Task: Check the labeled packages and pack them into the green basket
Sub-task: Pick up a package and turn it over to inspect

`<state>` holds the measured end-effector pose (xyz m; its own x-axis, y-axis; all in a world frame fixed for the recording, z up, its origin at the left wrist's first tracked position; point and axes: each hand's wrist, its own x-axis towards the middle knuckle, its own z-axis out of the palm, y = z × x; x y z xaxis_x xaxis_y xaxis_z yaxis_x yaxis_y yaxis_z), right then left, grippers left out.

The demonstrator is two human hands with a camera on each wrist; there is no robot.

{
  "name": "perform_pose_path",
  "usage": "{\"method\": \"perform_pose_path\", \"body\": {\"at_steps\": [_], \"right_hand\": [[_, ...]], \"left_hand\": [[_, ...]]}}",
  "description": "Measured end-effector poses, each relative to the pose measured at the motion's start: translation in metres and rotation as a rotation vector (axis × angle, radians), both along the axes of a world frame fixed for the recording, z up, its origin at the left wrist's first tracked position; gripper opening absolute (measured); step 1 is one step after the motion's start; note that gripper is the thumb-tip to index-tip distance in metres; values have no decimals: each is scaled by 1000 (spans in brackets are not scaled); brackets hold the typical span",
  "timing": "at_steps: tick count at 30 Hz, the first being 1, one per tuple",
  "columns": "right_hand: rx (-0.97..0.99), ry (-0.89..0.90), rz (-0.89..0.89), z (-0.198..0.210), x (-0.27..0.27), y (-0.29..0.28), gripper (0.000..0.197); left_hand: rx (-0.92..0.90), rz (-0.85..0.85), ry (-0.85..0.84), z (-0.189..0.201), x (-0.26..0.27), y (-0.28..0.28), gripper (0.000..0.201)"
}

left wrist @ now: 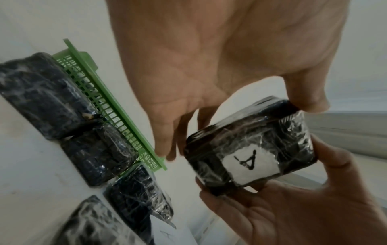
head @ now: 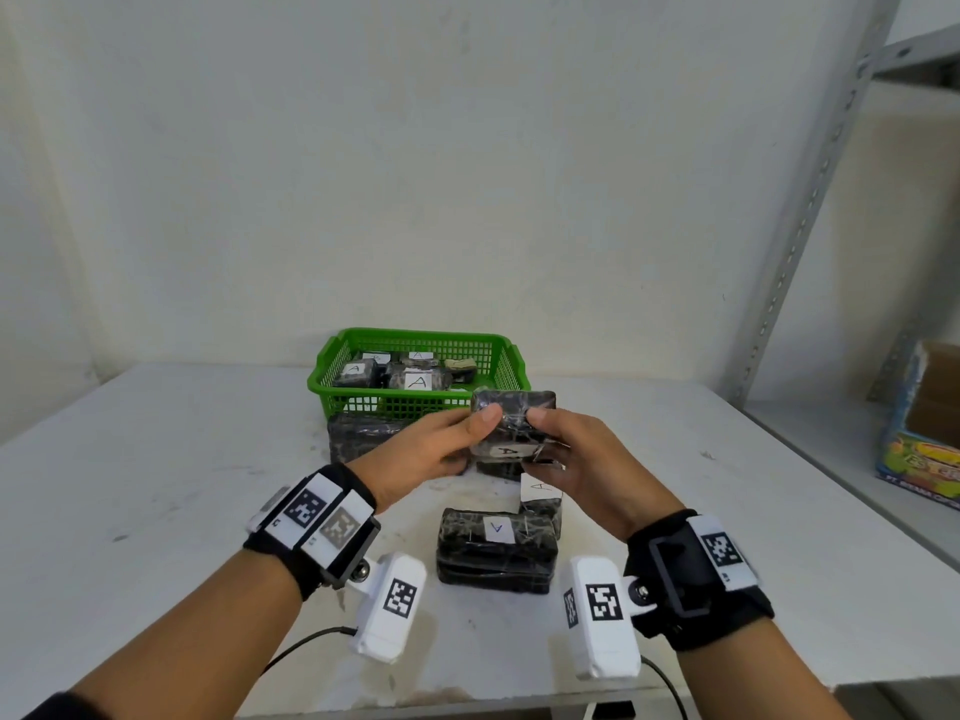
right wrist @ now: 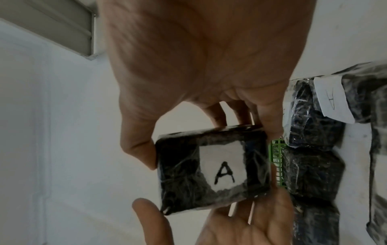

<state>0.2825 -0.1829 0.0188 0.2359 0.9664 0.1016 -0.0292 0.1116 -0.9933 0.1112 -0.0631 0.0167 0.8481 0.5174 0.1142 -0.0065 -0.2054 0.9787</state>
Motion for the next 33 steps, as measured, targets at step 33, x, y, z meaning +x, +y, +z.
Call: {"method": "perform_pose_path", "body": {"at_steps": [33], "right_hand": [[5,-119,29,6,12,5,54]], "left_hand": [[-180,-22,-131,2,10,-9,59]]}}
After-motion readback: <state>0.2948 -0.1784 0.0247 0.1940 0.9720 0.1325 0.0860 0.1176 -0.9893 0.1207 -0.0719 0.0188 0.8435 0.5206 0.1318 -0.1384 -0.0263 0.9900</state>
